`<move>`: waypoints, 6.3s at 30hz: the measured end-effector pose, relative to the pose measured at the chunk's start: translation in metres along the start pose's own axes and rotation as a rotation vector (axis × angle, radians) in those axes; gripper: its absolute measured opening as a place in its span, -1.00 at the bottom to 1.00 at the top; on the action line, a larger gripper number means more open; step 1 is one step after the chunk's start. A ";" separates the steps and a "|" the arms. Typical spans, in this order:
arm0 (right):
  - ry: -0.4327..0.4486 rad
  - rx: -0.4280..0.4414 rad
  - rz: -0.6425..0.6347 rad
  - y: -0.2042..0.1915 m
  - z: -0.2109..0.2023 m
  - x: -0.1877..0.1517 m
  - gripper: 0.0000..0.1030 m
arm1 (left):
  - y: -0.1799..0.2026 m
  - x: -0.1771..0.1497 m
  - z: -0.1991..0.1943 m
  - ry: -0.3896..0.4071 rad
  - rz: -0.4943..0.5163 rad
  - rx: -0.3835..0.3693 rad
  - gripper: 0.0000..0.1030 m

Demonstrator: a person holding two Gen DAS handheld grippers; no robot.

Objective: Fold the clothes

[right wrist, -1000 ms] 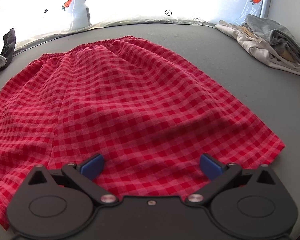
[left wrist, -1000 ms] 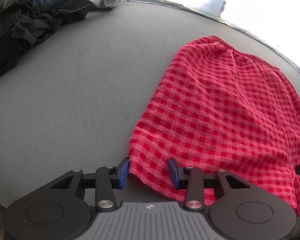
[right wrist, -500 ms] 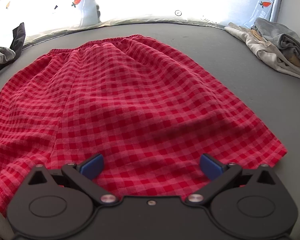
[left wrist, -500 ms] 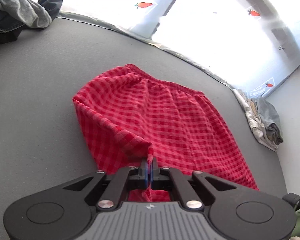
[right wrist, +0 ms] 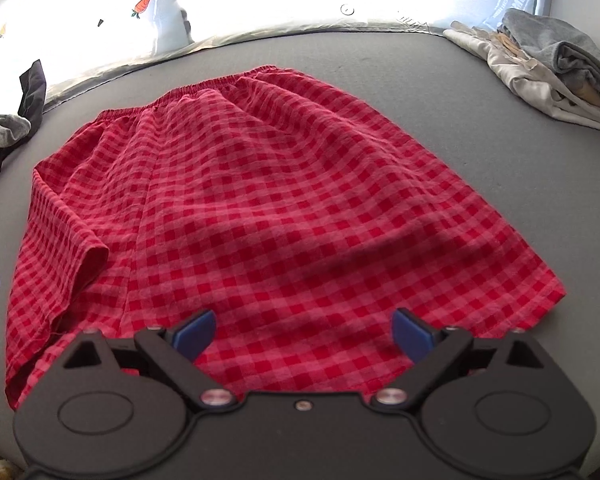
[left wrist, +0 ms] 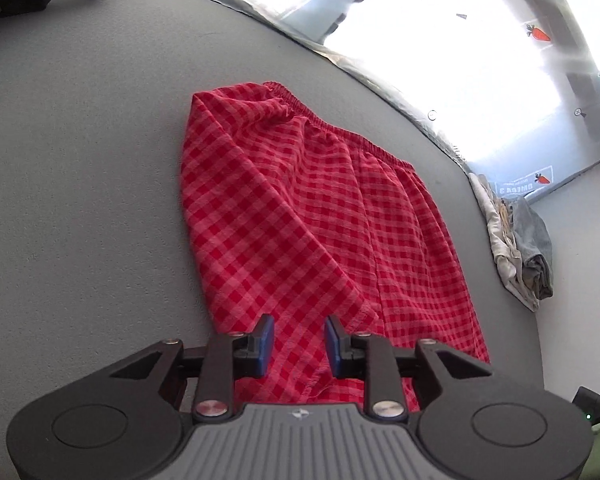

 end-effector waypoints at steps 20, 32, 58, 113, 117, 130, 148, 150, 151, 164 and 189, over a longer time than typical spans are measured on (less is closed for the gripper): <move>-0.113 0.491 0.101 -0.079 0.037 0.040 -0.83 | -0.054 -0.013 0.013 -0.114 -0.150 0.015 -0.40; -0.212 0.558 -0.031 -0.091 0.063 0.042 -0.50 | -0.051 -0.018 0.014 -0.084 -0.194 0.057 -0.40; 0.026 0.471 0.136 0.082 -0.014 0.060 -0.97 | 0.036 -0.045 0.041 0.032 -0.064 0.300 -0.19; 0.050 0.145 0.180 0.205 -0.005 0.011 -0.94 | 0.127 -0.095 0.090 -0.052 0.522 0.350 0.11; 0.049 0.147 0.171 0.204 -0.005 0.012 -0.93 | 0.131 -0.095 0.095 -0.005 0.568 0.391 0.11; 0.003 0.112 0.098 0.193 -0.005 0.018 -0.79 | 0.116 -0.094 0.063 0.070 0.409 0.302 -0.92; -0.008 0.039 0.029 0.160 0.008 0.049 -0.54 | 0.062 -0.089 0.019 0.113 0.189 0.300 -0.32; 0.012 0.039 0.018 0.154 0.010 0.057 -0.54 | 0.055 -0.086 0.013 0.130 0.152 0.307 -0.32; 0.020 0.045 0.010 0.150 0.011 0.061 -0.54 | 0.051 -0.084 0.010 0.139 0.134 0.304 -0.32; 0.088 0.207 -0.128 0.085 0.032 0.122 -0.60 | 0.028 -0.037 0.016 0.201 -0.031 0.266 -0.24; -0.073 0.494 -0.190 -0.012 0.135 0.199 -0.58 | 0.052 0.115 0.156 0.041 0.059 0.105 -0.11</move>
Point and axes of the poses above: each gripper's, at about its wrist camera, not at the fingertips, and z roughly the way its jaws point, y to its right, x to its top, the point moved 2 cm from there along z, roughly the way its jaws point, and after that the axes turned 4 degrees about z, right-handed, at the moved point
